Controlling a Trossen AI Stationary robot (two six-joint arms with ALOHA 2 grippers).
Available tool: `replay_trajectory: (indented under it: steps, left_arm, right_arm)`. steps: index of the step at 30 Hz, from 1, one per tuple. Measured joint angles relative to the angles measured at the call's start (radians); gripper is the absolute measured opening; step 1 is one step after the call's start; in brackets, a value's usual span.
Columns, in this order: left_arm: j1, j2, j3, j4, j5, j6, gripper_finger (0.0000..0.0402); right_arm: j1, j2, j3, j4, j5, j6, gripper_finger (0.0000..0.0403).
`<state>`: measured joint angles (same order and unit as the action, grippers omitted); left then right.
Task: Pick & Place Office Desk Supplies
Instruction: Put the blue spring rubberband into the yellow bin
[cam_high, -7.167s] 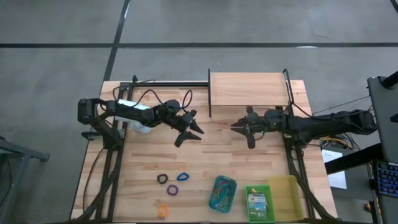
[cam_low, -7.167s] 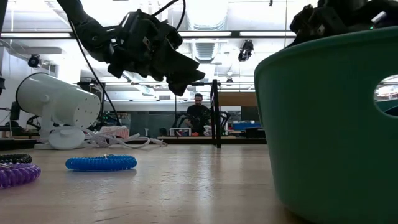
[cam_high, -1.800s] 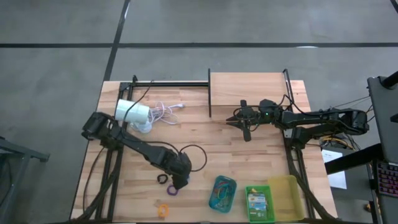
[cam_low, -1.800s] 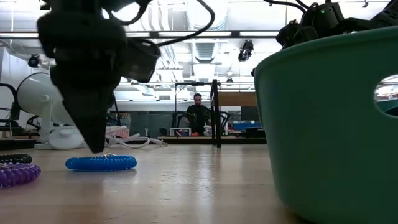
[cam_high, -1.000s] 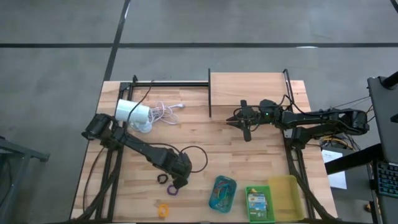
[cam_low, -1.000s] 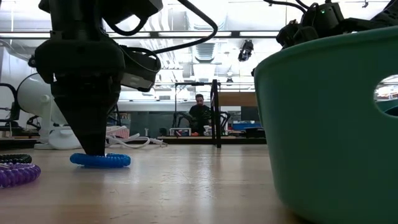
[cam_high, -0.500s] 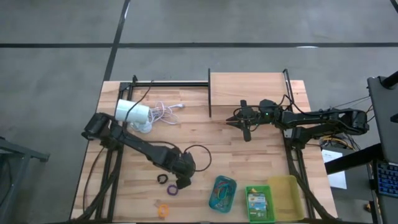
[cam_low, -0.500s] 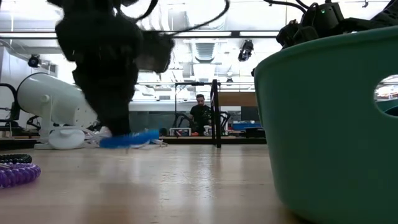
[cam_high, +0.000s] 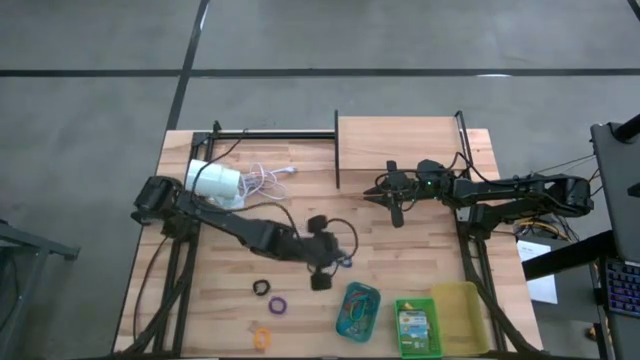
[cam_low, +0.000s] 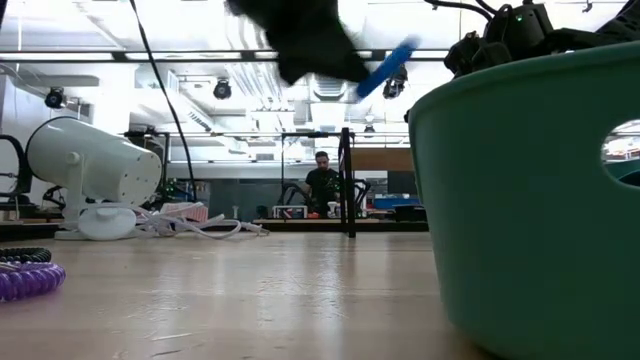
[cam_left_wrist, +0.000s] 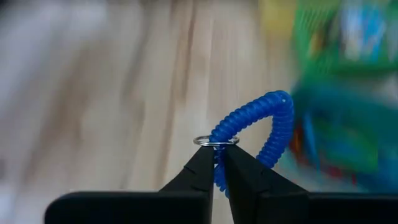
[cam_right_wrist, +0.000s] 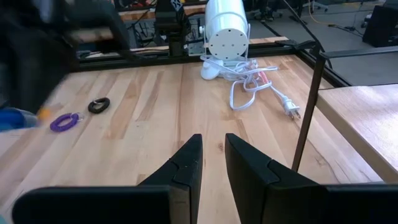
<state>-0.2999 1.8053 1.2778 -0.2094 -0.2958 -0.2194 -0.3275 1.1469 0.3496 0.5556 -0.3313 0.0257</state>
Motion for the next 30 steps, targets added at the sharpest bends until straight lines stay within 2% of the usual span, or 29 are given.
replay_trajectory:
  steps: [4, 8, 11, 15, 19, 27, 30]
  left_arm:
    - [0.049, 0.007, -0.061, 0.36, 0.025, 0.158, 0.0029]
    - [0.118, 0.048, -0.112, 0.664, 0.22, 0.248, 0.0029]
    - [0.159, 0.11, -0.119, 0.83, 0.314, 0.263, 0.0029]
    - [0.173, 0.226, -0.107, 1.008, 0.319, 0.223, 0.0029]
    - [0.168, 0.322, -0.061, 1.078, 0.326, 0.249, 0.0029]
    - [0.156, 0.461, 0.085, 1.063, 0.327, 0.265, 0.0029]
    - [0.156, 0.503, 0.161, 1.009, 0.333, 0.264, 0.0029]
  right_arm:
    - [0.0, 0.0, 0.0, 0.0, 0.0, 0.0, 0.0068]
    - [0.0, 0.0, 0.0, 0.0, 0.0, 0.0, 0.0068]
    - [0.0, 0.0, 0.0, -0.001, 0.0, 0.0, 0.0068]
    - [0.0, 0.0, 0.0, -0.002, 0.0, 0.0, 0.0068]
    - [0.0, 0.0, 0.0, 0.0, 0.0, 0.0, 0.0068]
    - [0.0, 0.0, 0.0, -0.002, 0.0, 0.0, 0.0068]
    - [0.0, 0.0, 0.0, -0.002, 0.0, 0.0, 0.0068]
